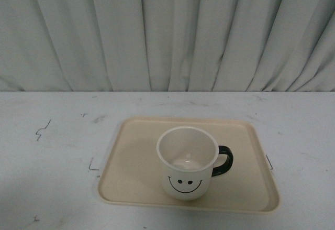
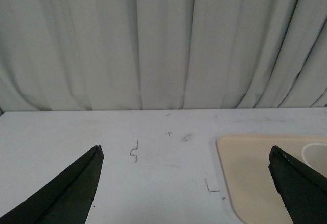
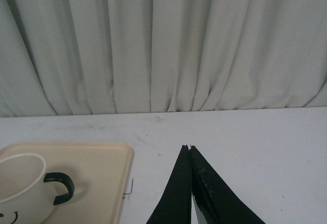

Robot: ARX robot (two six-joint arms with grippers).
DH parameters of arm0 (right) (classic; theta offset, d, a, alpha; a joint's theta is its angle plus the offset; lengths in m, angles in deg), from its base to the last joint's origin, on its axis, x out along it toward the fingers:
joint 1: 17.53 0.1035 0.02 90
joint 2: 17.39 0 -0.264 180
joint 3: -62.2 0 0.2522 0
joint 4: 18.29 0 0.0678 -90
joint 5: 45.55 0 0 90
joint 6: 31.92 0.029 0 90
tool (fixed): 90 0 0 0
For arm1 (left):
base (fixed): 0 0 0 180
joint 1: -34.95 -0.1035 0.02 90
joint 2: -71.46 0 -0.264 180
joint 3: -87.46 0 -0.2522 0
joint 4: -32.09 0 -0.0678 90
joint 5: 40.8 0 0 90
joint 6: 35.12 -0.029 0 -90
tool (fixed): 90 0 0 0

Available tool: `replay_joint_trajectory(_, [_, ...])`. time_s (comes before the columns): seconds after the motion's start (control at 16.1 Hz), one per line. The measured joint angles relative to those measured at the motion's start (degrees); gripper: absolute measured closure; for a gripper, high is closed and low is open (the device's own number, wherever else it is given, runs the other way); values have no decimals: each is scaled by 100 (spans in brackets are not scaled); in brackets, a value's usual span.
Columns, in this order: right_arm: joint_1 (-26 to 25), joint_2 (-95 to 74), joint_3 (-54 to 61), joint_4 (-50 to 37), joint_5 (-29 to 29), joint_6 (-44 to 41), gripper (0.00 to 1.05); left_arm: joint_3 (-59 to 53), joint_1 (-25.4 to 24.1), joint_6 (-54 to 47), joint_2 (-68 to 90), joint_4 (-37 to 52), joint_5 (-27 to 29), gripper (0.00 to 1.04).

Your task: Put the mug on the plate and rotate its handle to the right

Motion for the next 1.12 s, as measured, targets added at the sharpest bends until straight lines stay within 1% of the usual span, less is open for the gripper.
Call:
replay_joint_trajectory(0.25, [0, 251, 0, 254, 0, 0, 103, 2, 0, 0, 0, -2, 0, 7])
replay_joint_trajectory(0.31, [0, 962, 0, 1283, -17, -2, 103, 0, 0, 0, 0, -2, 0, 7])
replay_joint_trajectory(0.44, [0, 1259, 0, 1338, -17, 2, 103, 0, 0, 0, 0, -2, -2, 7])
replay_joint_trajectory(0.5, [0, 1266, 0, 1311, -17, 0, 95, 0, 0, 0, 0, -2, 0, 7])
replay_joint_trajectory(0.93, [0, 1268, 0, 1322, -20, 0, 7, 0, 0, 0, 0, -2, 0, 7])
replay_joint_trajectory(1.12, [0, 1268, 0, 1322, -17, 9, 6, 0, 0, 0, 2, -2, 0, 7])
